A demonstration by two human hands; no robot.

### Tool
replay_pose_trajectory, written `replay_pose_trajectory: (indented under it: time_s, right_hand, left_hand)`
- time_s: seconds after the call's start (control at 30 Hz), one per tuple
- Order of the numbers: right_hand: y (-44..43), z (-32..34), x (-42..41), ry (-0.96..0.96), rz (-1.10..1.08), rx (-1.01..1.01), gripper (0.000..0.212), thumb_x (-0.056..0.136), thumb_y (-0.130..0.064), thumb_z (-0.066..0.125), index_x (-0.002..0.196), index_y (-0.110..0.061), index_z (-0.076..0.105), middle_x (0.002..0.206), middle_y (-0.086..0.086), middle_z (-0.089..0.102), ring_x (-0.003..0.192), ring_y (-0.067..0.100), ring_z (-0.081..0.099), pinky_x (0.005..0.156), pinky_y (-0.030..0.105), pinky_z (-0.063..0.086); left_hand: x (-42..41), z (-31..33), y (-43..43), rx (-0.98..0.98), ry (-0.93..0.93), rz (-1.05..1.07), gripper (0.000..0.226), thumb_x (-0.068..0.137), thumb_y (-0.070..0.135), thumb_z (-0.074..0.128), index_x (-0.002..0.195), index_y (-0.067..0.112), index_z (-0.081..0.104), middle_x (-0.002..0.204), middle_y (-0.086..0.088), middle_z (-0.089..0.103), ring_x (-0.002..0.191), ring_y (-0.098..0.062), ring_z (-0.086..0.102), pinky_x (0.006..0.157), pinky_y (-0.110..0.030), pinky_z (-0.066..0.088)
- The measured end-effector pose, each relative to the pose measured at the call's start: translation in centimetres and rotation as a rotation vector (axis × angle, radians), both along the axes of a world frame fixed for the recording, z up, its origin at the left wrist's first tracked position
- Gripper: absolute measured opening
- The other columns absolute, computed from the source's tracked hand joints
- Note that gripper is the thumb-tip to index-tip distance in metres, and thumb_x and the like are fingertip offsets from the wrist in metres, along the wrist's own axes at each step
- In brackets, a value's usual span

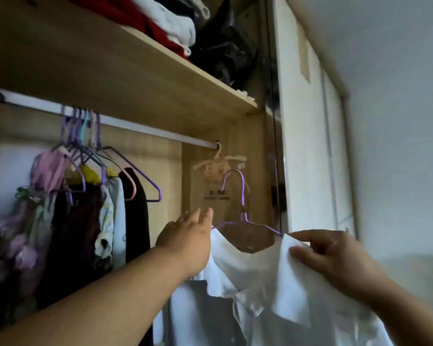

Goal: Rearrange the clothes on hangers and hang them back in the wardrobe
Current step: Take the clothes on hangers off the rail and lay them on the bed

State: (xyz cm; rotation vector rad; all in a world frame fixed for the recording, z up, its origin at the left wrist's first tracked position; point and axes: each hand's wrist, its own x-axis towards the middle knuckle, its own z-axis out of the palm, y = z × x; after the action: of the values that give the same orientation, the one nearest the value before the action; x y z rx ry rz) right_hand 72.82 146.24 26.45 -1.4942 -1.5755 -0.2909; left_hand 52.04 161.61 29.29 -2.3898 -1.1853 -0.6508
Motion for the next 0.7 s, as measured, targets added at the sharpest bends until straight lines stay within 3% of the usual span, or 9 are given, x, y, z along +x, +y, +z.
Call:
replay_pose_trajectory:
  time_s: [0.1, 0.17, 0.23, 0.3, 0.37, 0.47, 0.53, 0.7]
  right_hand:
    - [-6.8, -3.9, -1.9, 0.084, -0.163, 0.016, 0.022, 0.08, -0.034, 0.069, 0.078, -0.055, 0.068, 0.047, -0.009, 0.047, 0.045, 0.003, 0.042, 0.047, 0.02, 0.034]
    - [-11.5, -6.5, -3.8, 0.134, -0.315, 0.008, 0.013, 0.078, -0.037, 0.069, 0.072, -0.048, 0.07, 0.044, -0.01, 0.043, 0.043, 0.003, 0.039, 0.044, 0.018, 0.03]
    - [-16.3, -9.0, -5.8, 0.145, -0.452, -0.039, 0.008, 0.078, -0.037, 0.07, 0.072, -0.041, 0.071, 0.046, -0.01, 0.045, 0.045, 0.004, 0.042, 0.046, 0.017, 0.033]
    - [-20.5, -11.3, -7.8, 0.171, -0.567, -0.109, 0.011, 0.079, -0.038, 0.07, 0.069, -0.04, 0.069, 0.05, -0.006, 0.054, 0.049, 0.007, 0.049, 0.048, 0.017, 0.036]
    - [-24.9, -13.4, -9.5, 0.225, -0.69, -0.168, 0.015, 0.08, -0.044, 0.067, 0.065, -0.044, 0.065, 0.06, -0.003, 0.064, 0.057, 0.01, 0.056, 0.054, 0.02, 0.041]
    - [-31.5, -16.7, -12.2, 0.301, -0.862, -0.297, 0.025, 0.083, -0.05, 0.06, 0.062, -0.037, 0.063, 0.054, -0.01, 0.059, 0.054, 0.003, 0.05, 0.054, 0.018, 0.038]
    - [-35.8, -19.3, -14.1, 0.364, -0.947, -0.385, 0.033, 0.085, -0.049, 0.058, 0.055, -0.034, 0.057, 0.049, -0.014, 0.053, 0.048, 0.001, 0.046, 0.049, 0.015, 0.034]
    - [-44.7, -26.3, -19.1, 0.633, -1.069, -0.485, 0.037, 0.088, -0.042, 0.058, 0.055, -0.027, 0.054, 0.05, -0.004, 0.045, 0.046, 0.003, 0.039, 0.047, 0.017, 0.034]
  left_hand:
    - [0.3, -3.4, -1.7, -0.123, 0.001, -0.211, 0.057, 0.087, 0.013, 0.037, 0.139, 0.034, 0.029, 0.141, -0.001, 0.041, 0.127, -0.028, 0.045, 0.1, -0.04, 0.041]
    - [-0.1, -5.9, -2.8, -0.227, -0.032, -0.353, 0.042, 0.085, 0.017, 0.041, 0.12, 0.04, 0.044, 0.124, 0.001, 0.052, 0.114, -0.028, 0.054, 0.093, -0.039, 0.045]
    - [0.1, -8.4, -4.7, -0.283, -0.012, -0.466, 0.017, 0.086, 0.019, 0.045, 0.097, 0.031, 0.053, 0.107, -0.001, 0.059, 0.1, -0.026, 0.058, 0.085, -0.037, 0.048]
    - [0.4, -10.6, -7.2, -0.34, 0.047, -0.581, 0.013, 0.092, 0.017, 0.049, 0.083, 0.026, 0.053, 0.1, -0.004, 0.063, 0.091, -0.023, 0.057, 0.077, -0.032, 0.046]
    - [0.9, -12.7, -10.6, -0.422, 0.075, -0.694, 0.012, 0.094, 0.014, 0.05, 0.086, 0.019, 0.057, 0.099, -0.008, 0.064, 0.09, -0.023, 0.056, 0.071, -0.03, 0.04]
    - [2.0, -15.8, -15.8, -0.477, 0.047, -0.817, 0.01, 0.093, 0.014, 0.054, 0.095, 0.012, 0.062, 0.1, -0.009, 0.065, 0.091, -0.021, 0.056, 0.066, -0.028, 0.032]
    - [2.7, -18.2, -19.4, -0.505, 0.078, -0.908, 0.008, 0.093, 0.017, 0.054, 0.094, 0.016, 0.062, 0.099, -0.006, 0.065, 0.091, -0.021, 0.055, 0.068, -0.027, 0.032]
    - [3.7, -23.7, -28.2, -0.539, 0.208, -1.162, 0.017, 0.093, 0.019, 0.053, 0.082, 0.032, 0.055, 0.087, 0.005, 0.058, 0.088, -0.017, 0.054, 0.071, -0.029, 0.033]
